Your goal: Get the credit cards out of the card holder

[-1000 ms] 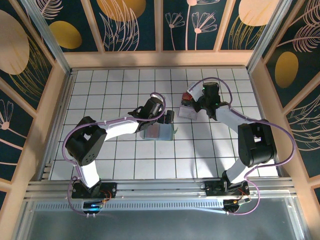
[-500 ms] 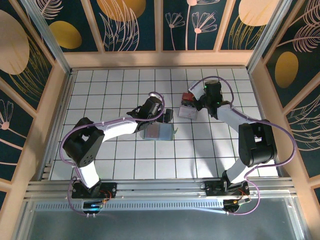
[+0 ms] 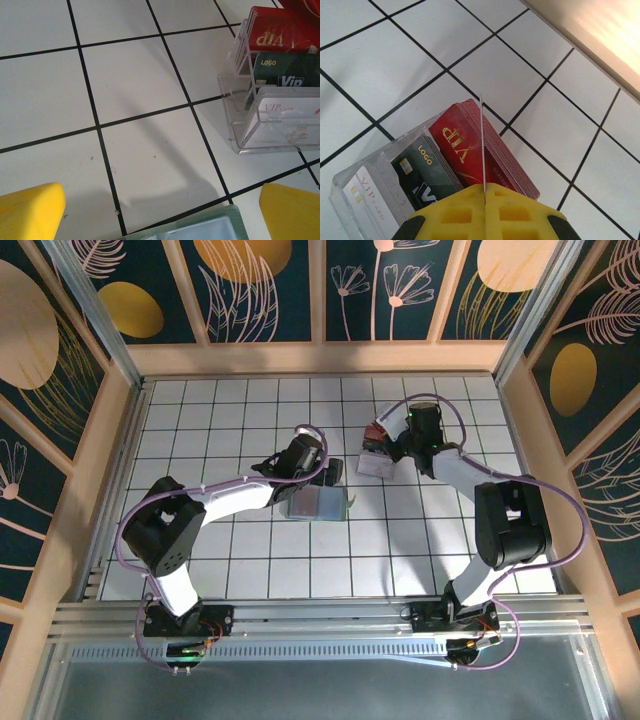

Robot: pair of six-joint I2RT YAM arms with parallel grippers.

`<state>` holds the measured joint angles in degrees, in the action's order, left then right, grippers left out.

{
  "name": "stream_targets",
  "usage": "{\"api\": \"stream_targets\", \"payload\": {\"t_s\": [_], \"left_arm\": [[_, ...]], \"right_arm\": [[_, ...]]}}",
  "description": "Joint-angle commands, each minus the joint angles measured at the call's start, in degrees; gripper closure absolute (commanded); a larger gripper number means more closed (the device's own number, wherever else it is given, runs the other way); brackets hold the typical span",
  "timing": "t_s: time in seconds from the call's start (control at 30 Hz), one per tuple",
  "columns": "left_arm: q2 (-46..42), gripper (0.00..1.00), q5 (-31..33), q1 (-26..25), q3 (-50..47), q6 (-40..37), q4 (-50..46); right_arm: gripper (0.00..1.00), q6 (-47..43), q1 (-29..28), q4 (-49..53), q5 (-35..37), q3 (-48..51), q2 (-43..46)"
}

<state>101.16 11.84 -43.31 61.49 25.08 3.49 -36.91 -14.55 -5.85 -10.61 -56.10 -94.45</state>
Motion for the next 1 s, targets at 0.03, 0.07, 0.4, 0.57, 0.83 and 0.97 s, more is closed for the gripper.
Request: {"api": "stream_targets", "payload": {"t_s": [0.03, 0.07, 0.4, 0.57, 0.83, 0.97], "left_arm": [[-1.6, 0.01, 1.3, -0.2, -0.1, -0.9, -1.2], [-1.5, 0.01, 1.3, -0.2, -0.1, -0.8, -1.2], [0.3, 0.01, -0.8, -0.2, 2.7, -1.6, -1.0], [1.8, 0.01, -2.1, -0.2, 4.5, -2.3, -1.1], [4.1, 0.01, -3.5, -0.2, 6.0, -4.1, 0.0], [5.4, 0.01, -3.8, -0.1, 6.9, -4.6, 0.6]], "right_arm": [[1.0, 2.1, 0.4, -0.2, -2.5, 1.6, -0.9], [1.0, 2.4, 0.3, -0.1, -2.8, 1.8, -0.8], [1.0, 3.8, 0.4, 4.2, -7.3, 0.6, -0.4], [1.0, 3.9, 0.4, 6.4, -7.8, -0.9, -1.4], [1.0, 0.9, 2.5, 13.7, -9.6, -6.9, -3.6], [1.0, -1.6, 3.5, 18.5, -11.0, -11.2, -5.0]]}}
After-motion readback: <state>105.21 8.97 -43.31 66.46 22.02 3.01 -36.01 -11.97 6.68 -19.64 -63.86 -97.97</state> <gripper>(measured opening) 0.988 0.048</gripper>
